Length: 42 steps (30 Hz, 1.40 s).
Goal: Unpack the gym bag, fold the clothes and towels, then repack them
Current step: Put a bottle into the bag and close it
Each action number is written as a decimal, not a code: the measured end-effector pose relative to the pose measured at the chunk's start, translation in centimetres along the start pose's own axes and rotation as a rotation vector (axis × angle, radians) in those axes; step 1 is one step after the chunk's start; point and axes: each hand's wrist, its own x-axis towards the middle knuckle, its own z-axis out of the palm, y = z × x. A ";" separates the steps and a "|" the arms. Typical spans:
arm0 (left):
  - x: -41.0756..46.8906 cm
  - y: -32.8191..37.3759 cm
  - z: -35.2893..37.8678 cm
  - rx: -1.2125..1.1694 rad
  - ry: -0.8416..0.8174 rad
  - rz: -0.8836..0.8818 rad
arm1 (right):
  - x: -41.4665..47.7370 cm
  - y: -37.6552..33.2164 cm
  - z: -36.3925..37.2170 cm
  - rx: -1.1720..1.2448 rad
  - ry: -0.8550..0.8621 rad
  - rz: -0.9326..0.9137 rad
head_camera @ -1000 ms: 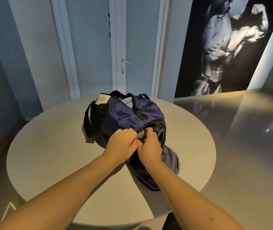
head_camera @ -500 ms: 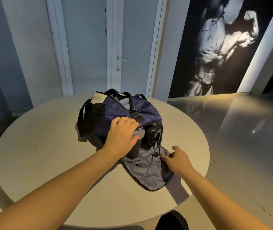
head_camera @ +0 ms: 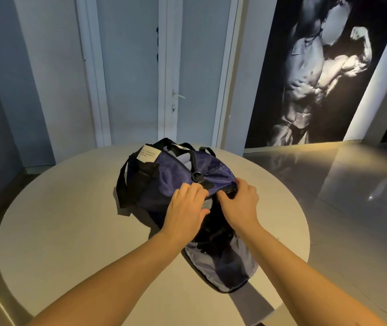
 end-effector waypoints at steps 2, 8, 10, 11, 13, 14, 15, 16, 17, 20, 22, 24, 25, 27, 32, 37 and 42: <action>0.1 -0.3 -0.2 -0.025 -0.007 0.018 | 0.2 -0.8 -0.3 0.009 0.007 0.059; 0.9 -4.4 -3.9 -0.201 0.139 0.062 | -2.5 -1.2 1.0 0.297 -0.057 0.134; 1.7 -7.1 -4.4 -0.150 0.188 -0.153 | -3.0 -2.4 1.9 0.390 -0.159 0.200; 2.1 -8.3 -4.4 -0.128 0.179 -0.280 | -3.1 -2.9 2.4 0.422 -0.176 0.224; 2.5 -10.0 -4.1 -0.133 0.151 -0.432 | -3.2 -3.8 3.1 0.467 -0.182 0.292; 2.6 -10.5 -4.0 -0.148 0.149 -0.438 | -3.1 -4.3 3.2 0.474 -0.184 0.334; 2.6 -10.7 -3.8 -0.168 0.149 -0.414 | -2.9 -4.8 3.3 0.481 -0.193 0.381; 2.7 -10.9 -3.8 -0.198 0.142 -0.381 | -2.5 -5.1 3.2 0.499 -0.209 0.432; 2.9 -11.0 -3.8 -0.226 0.126 -0.351 | -2.1 -5.4 3.0 0.527 -0.226 0.481; 3.3 -11.4 -3.8 -0.208 0.080 -0.293 | -1.3 -6.0 2.1 0.576 -0.271 0.573; 3.4 -11.5 -3.7 -0.192 0.044 -0.263 | -1.0 -5.8 1.6 0.543 -0.277 0.574; 3.6 -11.7 -3.6 -0.210 0.047 -0.277 | -0.5 -5.5 1.3 0.502 -0.273 0.567; 4.0 -11.9 -3.6 -0.228 0.065 -0.306 | -0.2 -5.3 1.0 0.496 -0.270 0.567; 4.9 -12.8 -3.7 -0.257 0.093 -0.420 | 0.4 -4.9 0.3 0.503 -0.267 0.565; 6.7 -16.6 -3.1 -0.194 -0.047 -0.559 | 2.0 -3.5 -2.3 0.459 -0.269 0.538; 8.1 -19.0 -1.4 -0.225 -0.163 -0.704 | 6.0 -1.6 -6.3 0.334 -0.315 0.514; 9.1 -18.6 0.5 -0.237 -0.198 -0.840 | 9.3 0.1 -8.0 0.285 -0.168 0.500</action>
